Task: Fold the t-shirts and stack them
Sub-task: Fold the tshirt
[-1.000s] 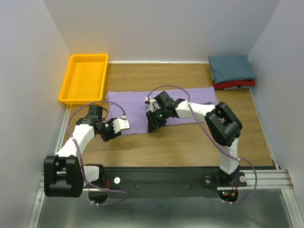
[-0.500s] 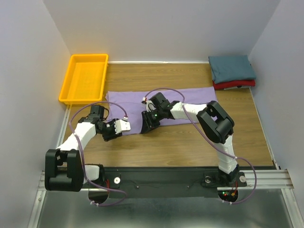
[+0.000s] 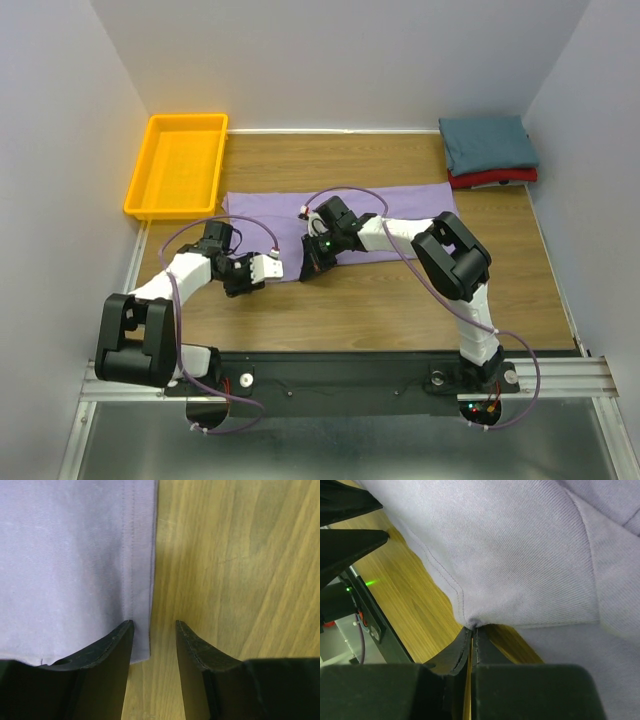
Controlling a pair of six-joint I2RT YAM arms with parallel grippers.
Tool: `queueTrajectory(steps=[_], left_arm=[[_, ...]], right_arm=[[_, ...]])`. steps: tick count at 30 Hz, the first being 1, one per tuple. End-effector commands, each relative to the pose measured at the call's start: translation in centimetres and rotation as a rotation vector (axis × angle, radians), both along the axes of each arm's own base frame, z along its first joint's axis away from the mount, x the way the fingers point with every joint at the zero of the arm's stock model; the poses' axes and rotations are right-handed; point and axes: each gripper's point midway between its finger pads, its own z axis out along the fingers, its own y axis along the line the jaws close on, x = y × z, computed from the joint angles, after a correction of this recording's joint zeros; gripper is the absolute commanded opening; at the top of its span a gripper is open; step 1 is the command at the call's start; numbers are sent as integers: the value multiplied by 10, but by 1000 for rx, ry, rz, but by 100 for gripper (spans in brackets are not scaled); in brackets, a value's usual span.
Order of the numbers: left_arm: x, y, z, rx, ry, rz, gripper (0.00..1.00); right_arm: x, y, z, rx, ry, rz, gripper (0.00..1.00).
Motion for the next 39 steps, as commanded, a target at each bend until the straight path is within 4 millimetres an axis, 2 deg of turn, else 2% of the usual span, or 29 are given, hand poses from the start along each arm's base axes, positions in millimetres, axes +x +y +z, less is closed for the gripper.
queueTrajectory(steps=[1,7,10,12,13,16,22,25,28,32,36,39], left_arm=[[12,4,-3,24,-13,42,49],[12,10,-13,59,27,58,41],[7,10,-21,70,79,55,24],[11,7,-18,56,83,52,10],[12,4,-14,38,84,47,0],[11,-2,1,5,73,39,0],[11,-17,45,-81,62,18,0],[19,-23,71,-117,20,14,0],[27,-25,82,-127,9,33,0],[52,-24,94,-136,-39,68,0],[94,-24,111,-144,-131,110,0],[114,-22,111,-141,-153,143,0]], right_arm=[[1,-12,-11,-63,-40,-5,1],[2,-11,-5,-49,-54,3,0],[3,-10,0,-38,-60,1,1],[4,-10,4,-33,-68,2,1],[5,-9,10,-22,-76,1,1],[8,-8,20,-3,-89,-4,1],[22,-7,54,52,-134,-30,1],[32,-9,67,72,-153,-54,0],[41,-10,77,87,-170,-69,1],[61,-13,86,104,-196,-96,1],[97,-17,91,114,-239,-136,1],[111,-16,92,121,-253,-150,1]])
